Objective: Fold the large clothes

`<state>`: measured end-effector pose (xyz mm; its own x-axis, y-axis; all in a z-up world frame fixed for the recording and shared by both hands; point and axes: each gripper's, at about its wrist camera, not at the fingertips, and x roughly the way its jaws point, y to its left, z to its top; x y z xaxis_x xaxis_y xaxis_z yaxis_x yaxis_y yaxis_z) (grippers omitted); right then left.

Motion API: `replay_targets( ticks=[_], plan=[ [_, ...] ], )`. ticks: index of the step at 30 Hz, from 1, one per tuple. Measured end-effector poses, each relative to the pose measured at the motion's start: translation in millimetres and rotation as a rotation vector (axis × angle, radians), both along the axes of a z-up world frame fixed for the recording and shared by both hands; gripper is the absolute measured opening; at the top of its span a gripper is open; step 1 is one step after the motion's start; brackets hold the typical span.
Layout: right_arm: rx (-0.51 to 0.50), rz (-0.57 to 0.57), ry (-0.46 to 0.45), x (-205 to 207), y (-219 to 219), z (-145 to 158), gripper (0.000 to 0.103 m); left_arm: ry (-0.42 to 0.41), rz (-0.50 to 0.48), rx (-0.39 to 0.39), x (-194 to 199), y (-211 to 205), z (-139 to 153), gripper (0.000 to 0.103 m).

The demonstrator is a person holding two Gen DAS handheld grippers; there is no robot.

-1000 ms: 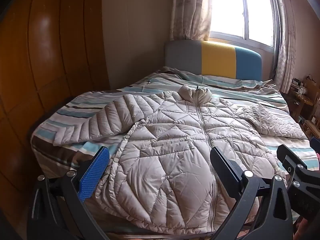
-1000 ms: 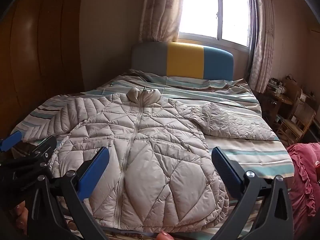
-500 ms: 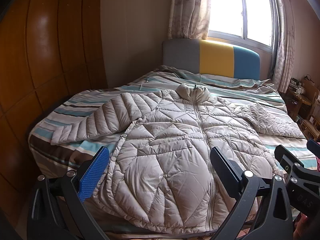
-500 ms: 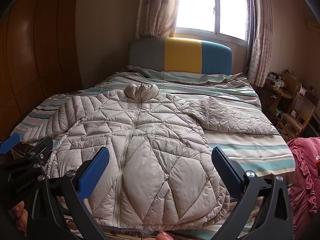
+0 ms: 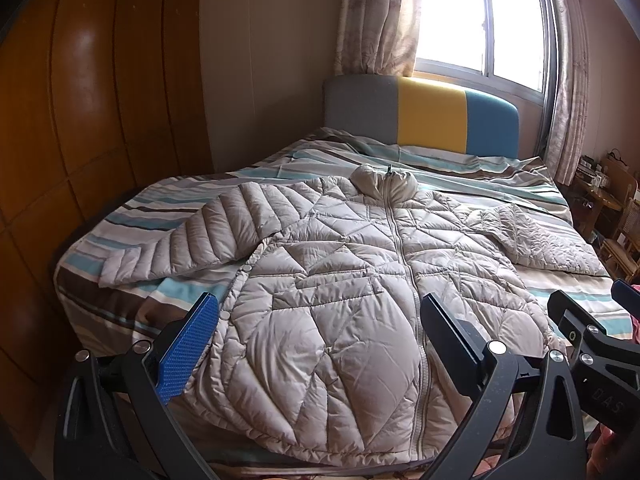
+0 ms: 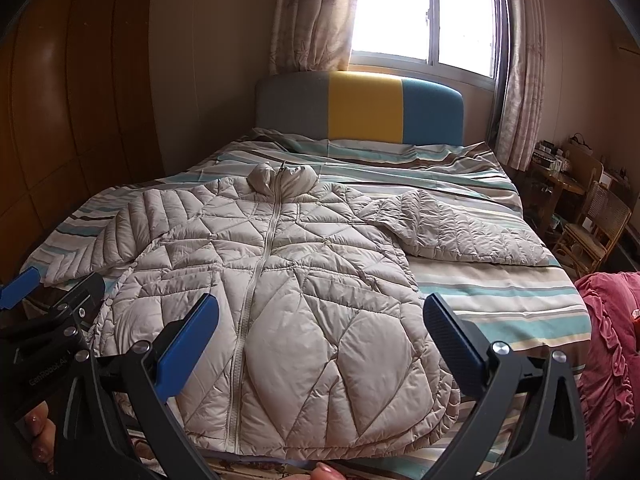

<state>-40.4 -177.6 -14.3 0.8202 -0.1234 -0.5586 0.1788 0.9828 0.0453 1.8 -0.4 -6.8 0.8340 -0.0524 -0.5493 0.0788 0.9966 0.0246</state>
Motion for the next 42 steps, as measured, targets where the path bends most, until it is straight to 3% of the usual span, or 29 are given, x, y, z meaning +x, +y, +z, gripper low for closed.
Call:
replay_targets(
  ticks=[42],
  plan=[
    [0.016, 0.003, 0.021, 0.4, -2.6, -7.5, 0.101, 0.024, -0.008, -0.007, 5.0, 1.7, -5.0, 0.1]
  ],
)
